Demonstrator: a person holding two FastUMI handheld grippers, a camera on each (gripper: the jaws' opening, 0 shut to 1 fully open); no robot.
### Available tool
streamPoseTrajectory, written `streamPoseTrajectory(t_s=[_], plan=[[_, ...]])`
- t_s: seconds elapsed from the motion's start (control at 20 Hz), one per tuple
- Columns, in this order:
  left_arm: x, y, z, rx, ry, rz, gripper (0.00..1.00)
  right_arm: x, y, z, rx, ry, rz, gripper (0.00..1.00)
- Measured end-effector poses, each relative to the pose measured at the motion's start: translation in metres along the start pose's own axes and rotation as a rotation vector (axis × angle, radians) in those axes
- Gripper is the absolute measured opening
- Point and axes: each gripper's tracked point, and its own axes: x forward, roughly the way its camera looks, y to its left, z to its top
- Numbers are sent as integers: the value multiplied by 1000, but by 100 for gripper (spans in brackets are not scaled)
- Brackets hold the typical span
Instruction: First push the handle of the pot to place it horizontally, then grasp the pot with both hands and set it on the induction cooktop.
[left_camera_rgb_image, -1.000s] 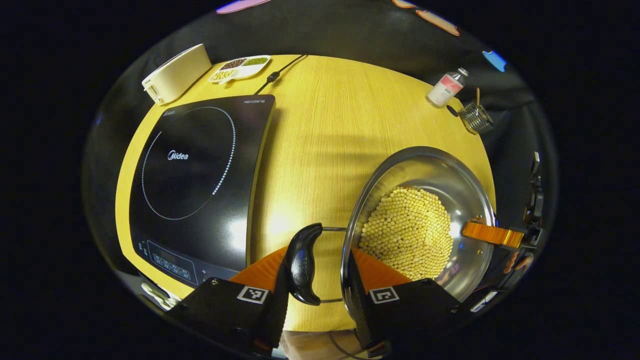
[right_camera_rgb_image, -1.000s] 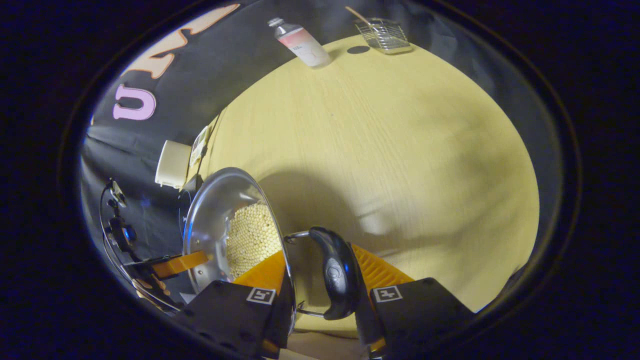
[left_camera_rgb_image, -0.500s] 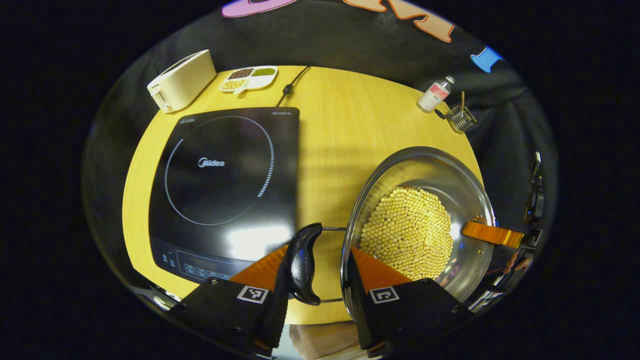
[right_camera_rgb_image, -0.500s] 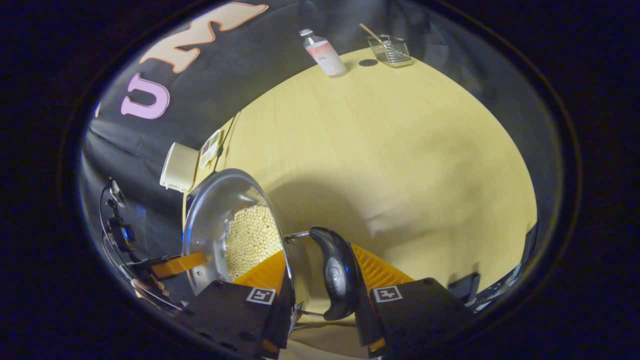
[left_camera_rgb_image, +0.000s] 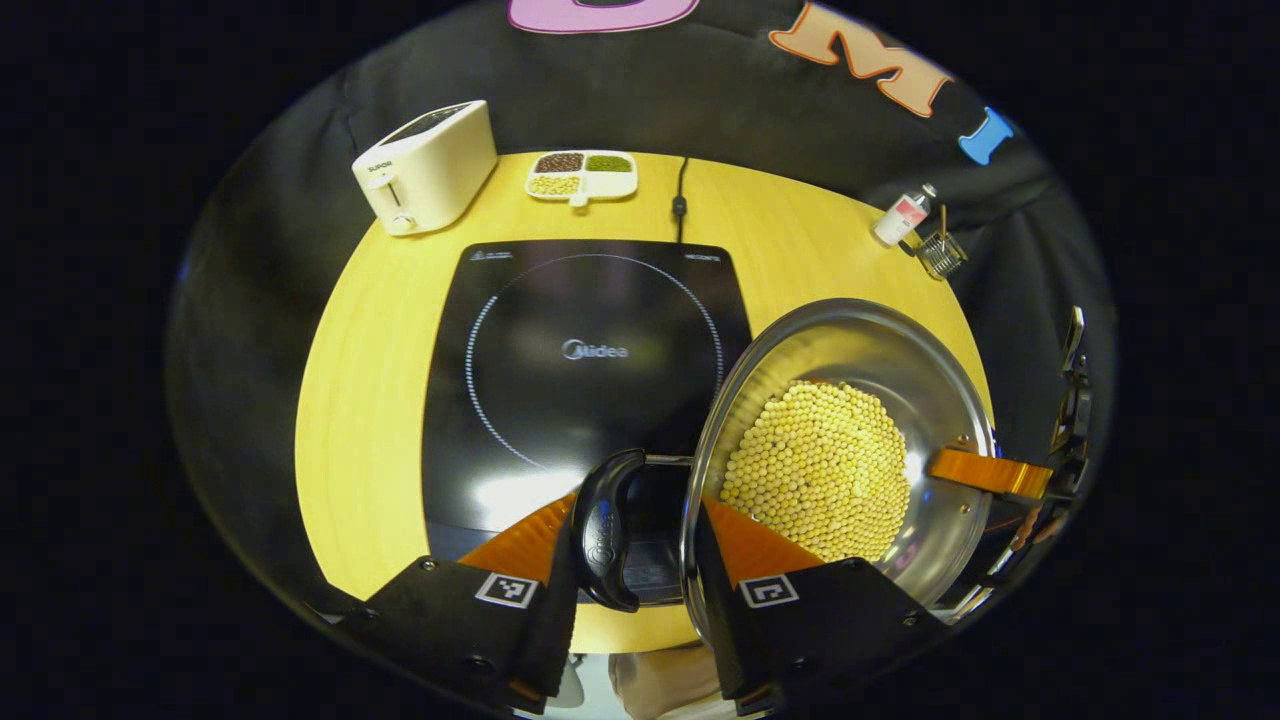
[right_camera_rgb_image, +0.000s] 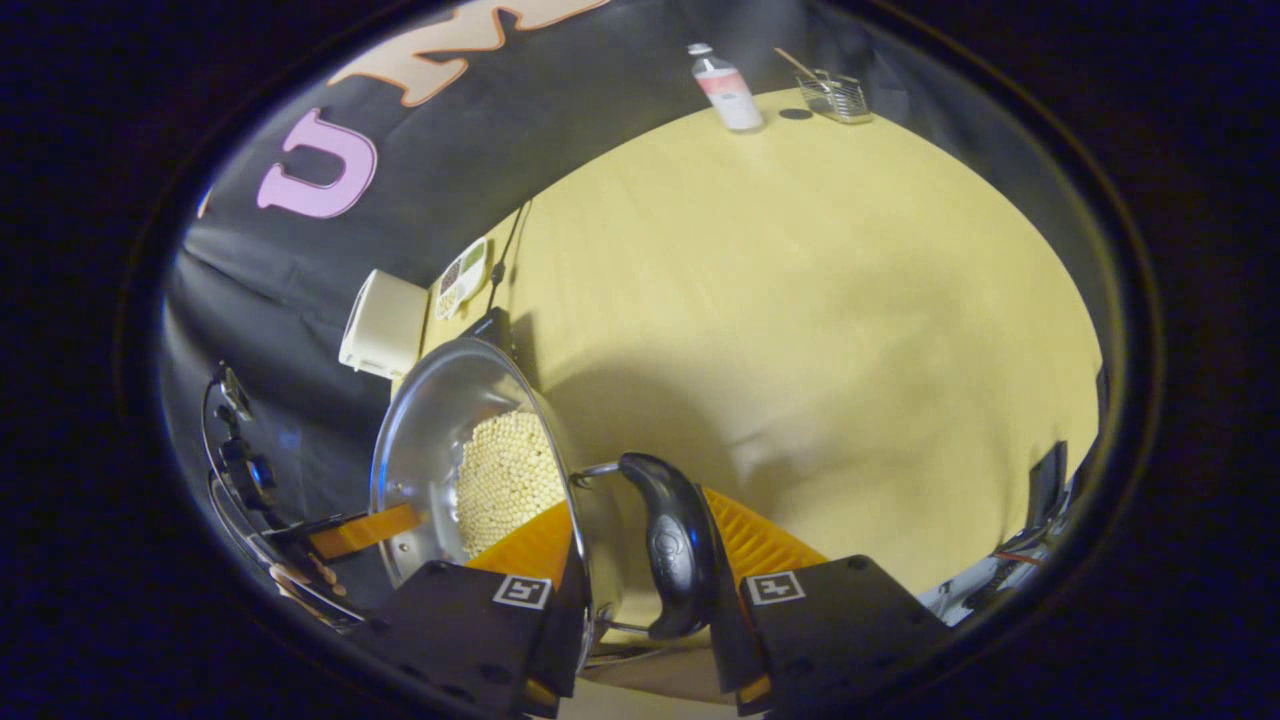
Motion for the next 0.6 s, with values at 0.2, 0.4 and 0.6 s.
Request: streamPoseTrajectory(t_s=[0.2, 0.4, 0.6], plan=[[1, 40, 13, 0, -30, 9, 59, 17, 35, -6, 7, -18, 6, 50], [0, 73, 25, -21, -86, 32, 58, 31, 73, 2, -1, -67, 17, 55], [5, 97, 38, -29, -147, 62, 58, 50, 100, 7, -31, -94, 32, 56]])
